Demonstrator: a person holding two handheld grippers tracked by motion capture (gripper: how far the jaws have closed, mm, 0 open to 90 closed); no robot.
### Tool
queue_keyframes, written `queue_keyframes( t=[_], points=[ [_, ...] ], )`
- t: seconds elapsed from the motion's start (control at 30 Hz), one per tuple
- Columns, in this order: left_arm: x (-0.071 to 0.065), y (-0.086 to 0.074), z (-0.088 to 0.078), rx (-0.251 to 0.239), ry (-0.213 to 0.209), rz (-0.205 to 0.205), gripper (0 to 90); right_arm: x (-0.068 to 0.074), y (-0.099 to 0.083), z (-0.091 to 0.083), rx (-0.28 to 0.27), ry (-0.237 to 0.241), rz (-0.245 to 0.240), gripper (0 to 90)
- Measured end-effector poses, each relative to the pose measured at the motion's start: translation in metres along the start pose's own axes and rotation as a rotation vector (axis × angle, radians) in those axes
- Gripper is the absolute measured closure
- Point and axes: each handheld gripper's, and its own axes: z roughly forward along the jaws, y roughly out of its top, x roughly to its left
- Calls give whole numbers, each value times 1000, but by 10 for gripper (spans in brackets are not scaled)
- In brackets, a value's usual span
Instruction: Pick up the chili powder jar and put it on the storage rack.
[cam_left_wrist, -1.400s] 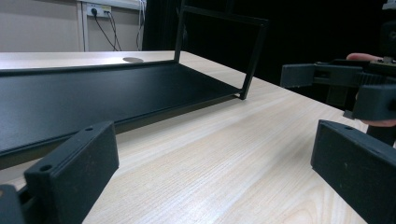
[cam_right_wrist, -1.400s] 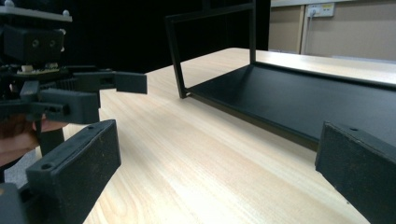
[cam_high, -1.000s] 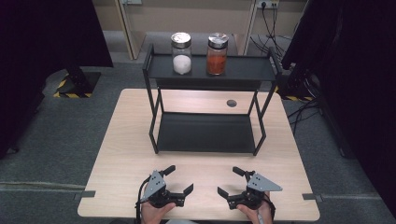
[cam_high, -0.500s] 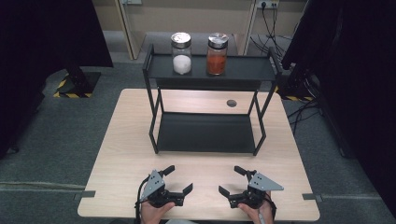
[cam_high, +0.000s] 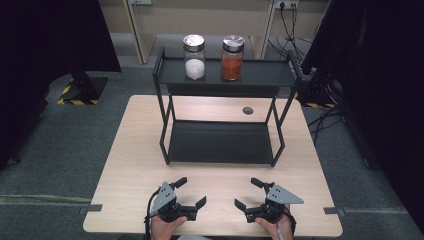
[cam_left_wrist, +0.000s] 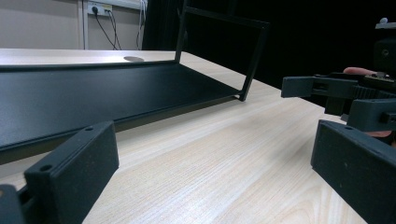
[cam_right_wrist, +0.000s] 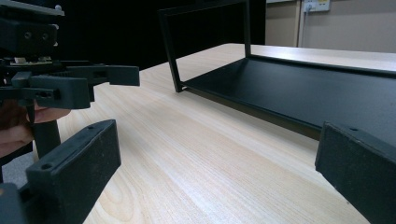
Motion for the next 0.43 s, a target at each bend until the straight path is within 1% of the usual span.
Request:
queue_keyframes(
  t=[0.43],
  points=[
    [0,0,0,1,-1,-2,3,-1,0,1,4,-1,2,4]
  ],
)
